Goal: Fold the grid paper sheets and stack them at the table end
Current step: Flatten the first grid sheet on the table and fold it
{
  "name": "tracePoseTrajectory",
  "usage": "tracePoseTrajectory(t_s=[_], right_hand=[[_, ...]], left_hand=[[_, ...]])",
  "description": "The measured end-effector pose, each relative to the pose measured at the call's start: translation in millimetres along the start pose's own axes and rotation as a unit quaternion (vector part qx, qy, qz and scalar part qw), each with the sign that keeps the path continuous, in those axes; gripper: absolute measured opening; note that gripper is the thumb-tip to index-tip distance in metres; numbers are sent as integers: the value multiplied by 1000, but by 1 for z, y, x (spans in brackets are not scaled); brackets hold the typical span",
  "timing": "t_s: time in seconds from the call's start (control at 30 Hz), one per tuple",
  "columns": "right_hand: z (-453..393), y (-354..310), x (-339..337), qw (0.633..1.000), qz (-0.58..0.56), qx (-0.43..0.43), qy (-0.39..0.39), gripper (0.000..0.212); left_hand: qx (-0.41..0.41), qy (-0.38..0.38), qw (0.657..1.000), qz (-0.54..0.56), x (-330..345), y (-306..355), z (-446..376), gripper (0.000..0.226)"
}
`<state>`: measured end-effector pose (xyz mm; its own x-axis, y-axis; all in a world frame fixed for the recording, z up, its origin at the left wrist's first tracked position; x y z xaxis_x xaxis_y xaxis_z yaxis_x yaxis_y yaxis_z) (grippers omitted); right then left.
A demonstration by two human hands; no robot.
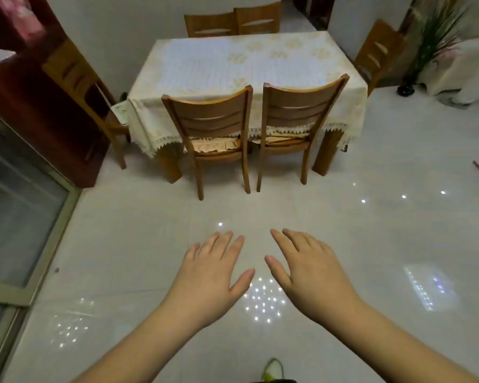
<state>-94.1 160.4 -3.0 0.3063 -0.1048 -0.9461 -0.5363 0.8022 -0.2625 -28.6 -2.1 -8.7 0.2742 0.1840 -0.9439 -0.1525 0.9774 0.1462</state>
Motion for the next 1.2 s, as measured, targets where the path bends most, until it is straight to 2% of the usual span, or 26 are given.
tracePoseTrajectory(t_s=[0.27,0.43,0.53,0.7,0.77,0.93,1.0,1.13,1.2], right_hand=[[-20,16,35,1000,8,-12,-26,87],[-47,16,51,998,0,9,-58,92],[-70,10,53,997,31,25,-61,91],[-110,-13,55,994,49,25,-95,71],[-124,-19,54,993,68,44,-87,76],[-154,-24,45,995,61,67,-33,60],[-165,-22,40,996,63,65,-20,61],[-184,-3,31,996,55,70,-14,63],[-193,11,26,996,49,75,-13,67]], left_hand=[[2,-24,1000,-8,32,-1,-23,86],[6,-68,997,-21,49,-23,-46,85],[10,-86,996,-26,49,-44,-66,77],[25,-106,993,-35,37,-82,-96,68],[28,-105,993,-35,31,-95,-107,68],[35,-88,995,-27,12,-122,-140,70],[34,-85,996,-2,6,-125,-154,71],[40,-77,996,2,-4,-119,-182,90],[34,-81,996,7,-8,-112,-200,85]])
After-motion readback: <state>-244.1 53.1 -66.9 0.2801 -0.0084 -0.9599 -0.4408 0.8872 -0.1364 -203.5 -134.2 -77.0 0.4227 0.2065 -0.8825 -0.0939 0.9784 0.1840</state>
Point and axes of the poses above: each hand's wrist, its own z-axis away from the middle knuckle, its own x-axis out of the palm, y = z × x, the point moved 3 cm from there along -z, towards the middle knuckle, and after that the axes turned 2 degrees about -x, right-handed, at the moved point
